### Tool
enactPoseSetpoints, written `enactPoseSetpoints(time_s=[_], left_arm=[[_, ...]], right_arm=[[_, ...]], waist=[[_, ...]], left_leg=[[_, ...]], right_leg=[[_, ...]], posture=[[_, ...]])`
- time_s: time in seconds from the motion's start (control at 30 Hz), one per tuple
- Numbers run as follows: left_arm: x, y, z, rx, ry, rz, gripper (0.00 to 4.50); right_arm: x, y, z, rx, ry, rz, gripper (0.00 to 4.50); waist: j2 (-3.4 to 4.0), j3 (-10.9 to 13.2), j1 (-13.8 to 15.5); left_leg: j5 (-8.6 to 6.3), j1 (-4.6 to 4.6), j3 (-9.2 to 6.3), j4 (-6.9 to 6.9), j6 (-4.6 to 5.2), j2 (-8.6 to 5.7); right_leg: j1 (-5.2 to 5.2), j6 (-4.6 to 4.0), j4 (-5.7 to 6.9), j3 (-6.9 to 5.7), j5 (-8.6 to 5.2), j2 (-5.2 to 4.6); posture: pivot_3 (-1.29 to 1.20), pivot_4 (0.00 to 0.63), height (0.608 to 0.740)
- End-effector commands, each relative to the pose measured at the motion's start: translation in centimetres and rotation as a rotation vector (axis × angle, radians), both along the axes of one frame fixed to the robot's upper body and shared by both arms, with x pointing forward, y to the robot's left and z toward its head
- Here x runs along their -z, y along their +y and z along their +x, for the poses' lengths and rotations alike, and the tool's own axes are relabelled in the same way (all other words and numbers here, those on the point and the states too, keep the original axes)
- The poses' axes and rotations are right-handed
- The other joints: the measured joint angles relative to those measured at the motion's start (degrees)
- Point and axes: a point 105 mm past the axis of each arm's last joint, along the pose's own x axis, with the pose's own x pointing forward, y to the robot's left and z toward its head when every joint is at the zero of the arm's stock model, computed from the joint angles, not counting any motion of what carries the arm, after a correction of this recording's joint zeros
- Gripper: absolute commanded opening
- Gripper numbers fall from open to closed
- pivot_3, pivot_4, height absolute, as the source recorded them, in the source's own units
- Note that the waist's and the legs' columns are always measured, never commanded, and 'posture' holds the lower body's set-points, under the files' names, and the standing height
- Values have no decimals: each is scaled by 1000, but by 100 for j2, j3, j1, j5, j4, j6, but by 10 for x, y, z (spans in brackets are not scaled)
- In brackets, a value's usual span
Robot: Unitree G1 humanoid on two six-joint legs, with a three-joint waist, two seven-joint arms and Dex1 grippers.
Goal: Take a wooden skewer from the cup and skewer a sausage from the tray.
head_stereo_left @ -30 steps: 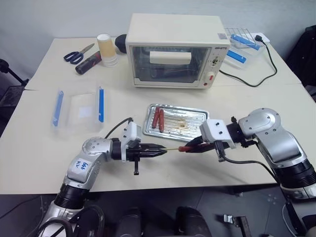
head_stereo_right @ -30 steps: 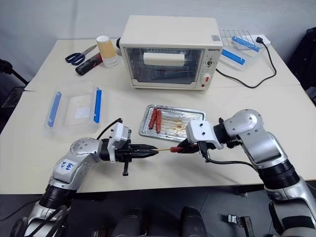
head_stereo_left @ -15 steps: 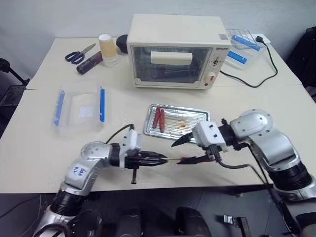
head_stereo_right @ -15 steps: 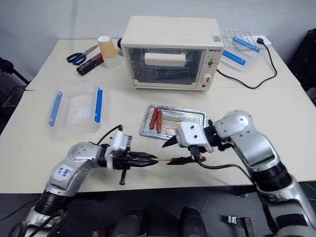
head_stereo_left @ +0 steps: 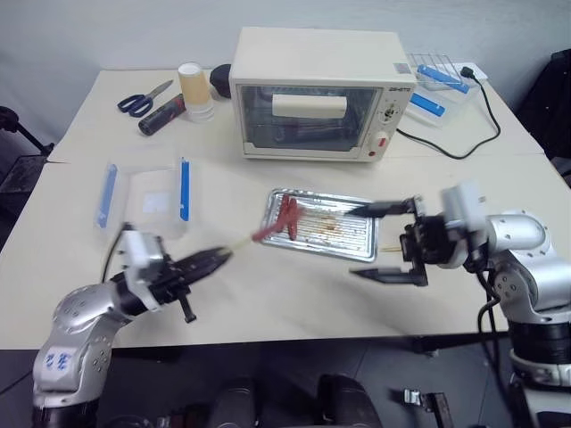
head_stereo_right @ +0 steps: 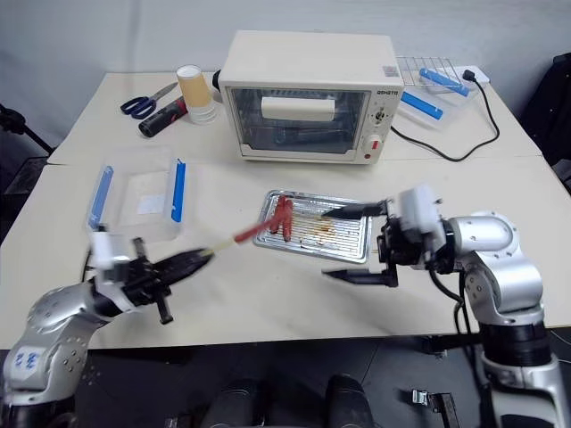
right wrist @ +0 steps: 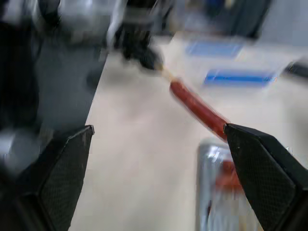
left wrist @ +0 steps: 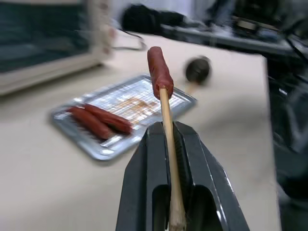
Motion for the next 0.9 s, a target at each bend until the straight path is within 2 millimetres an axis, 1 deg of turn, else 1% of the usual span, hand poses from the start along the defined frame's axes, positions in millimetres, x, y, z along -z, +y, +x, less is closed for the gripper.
enactPoseSetpoints(time_s=[0.03,0.1,0.17,0.23,0.27,0.3,0.33,0.37,0.43,0.47,0.6,0.67,0.8,0.9], left_arm=[[-35,40,7,-370,-133,-170,0],[-42,58,11,-533,-150,-237,0],[-45,72,15,-663,-146,-327,0],[-42,82,22,-768,-106,-397,0],[-40,82,26,-789,-84,-411,0],[-36,78,33,-801,-59,-389,0],[-27,73,43,-813,-9,-343,0],[-21,73,50,-847,16,-288,0],[-16,79,59,-912,54,-290,0],[-17,81,61,-922,54,-317,0],[-9,78,69,-921,102,-247,0],[-9,79,70,-911,106,-263,0],[-11,81,72,-911,91,-197,1092],[-21,88,69,-901,55,-235,1981]], right_arm=[[-22,-10,-5,57,-79,145,4487],[-20,-11,-8,69,-143,133,4487],[-19,-12,-9,87,-159,146,4487],[-13,-11,-12,78,-166,122,4487],[-10,-10,-14,69,-188,104,4487],[-5,-10,-16,62,-191,84,4487],[-4,-9,-16,65,-205,79,4487],[-3,-9,-15,70,-206,83,4487],[-3,-8,-14,76,-213,88,4487],[-3,-7,-14,76,-213,88,4487],[-5,-3,-12,80,-224,86,4487],[-7,0,-12,80,-225,86,4487],[-10,6,-10,82,-227,89,4500],[-9,8,-12,83,-221,84,4500]], waist=[[0,0,12],[-1,-1,35],[-1,-1,59],[-2,-2,86],[-4,-2,107],[-5,-3,111],[-5,-3,122],[-5,-3,125],[-5,-3,128],[-6,-4,123],[-9,-5,89],[-9,-5,89],[-9,-5,103],[-9,-5,120]], left_leg=[[0,6,-6,2,0,1],[0,10,-8,2,2,-10],[0,10,-7,1,1,-12],[0,10,-5,1,2,-13],[0,10,-4,1,2,-14],[0,10,-4,1,2,-14],[0,10,0,1,2,-14],[0,10,5,2,2,-16],[1,10,11,2,2,-17],[2,10,11,3,3,-17],[2,9,9,-5,2,-12],[2,9,9,-6,0,-10],[4,9,9,-4,-2,-10],[4,9,10,-4,-2,-11]], right_leg=[[10,0,-2,-4,0,-2],[17,1,-1,-7,0,-4],[17,1,-2,-7,0,-3],[17,1,-3,-8,1,-2],[17,2,-2,-8,1,-3],[17,2,-3,-8,1,-2],[17,2,-3,-8,1,-1],[17,2,-3,-9,1,-2],[17,2,-3,-10,1,0],[17,2,-2,-10,1,0],[13,2,-6,-10,1,4],[12,2,-7,-11,1,7],[12,2,-6,-10,1,6],[12,2,-7,-10,1,5]], posture=[[0,150,740],[0,150,740],[0,150,740],[0,150,740],[0,150,740],[0,150,740],[0,150,740],[0,150,740],[0,150,740],[0,150,740],[0,150,740],[0,150,740],[0,150,740],[0,150,740]])
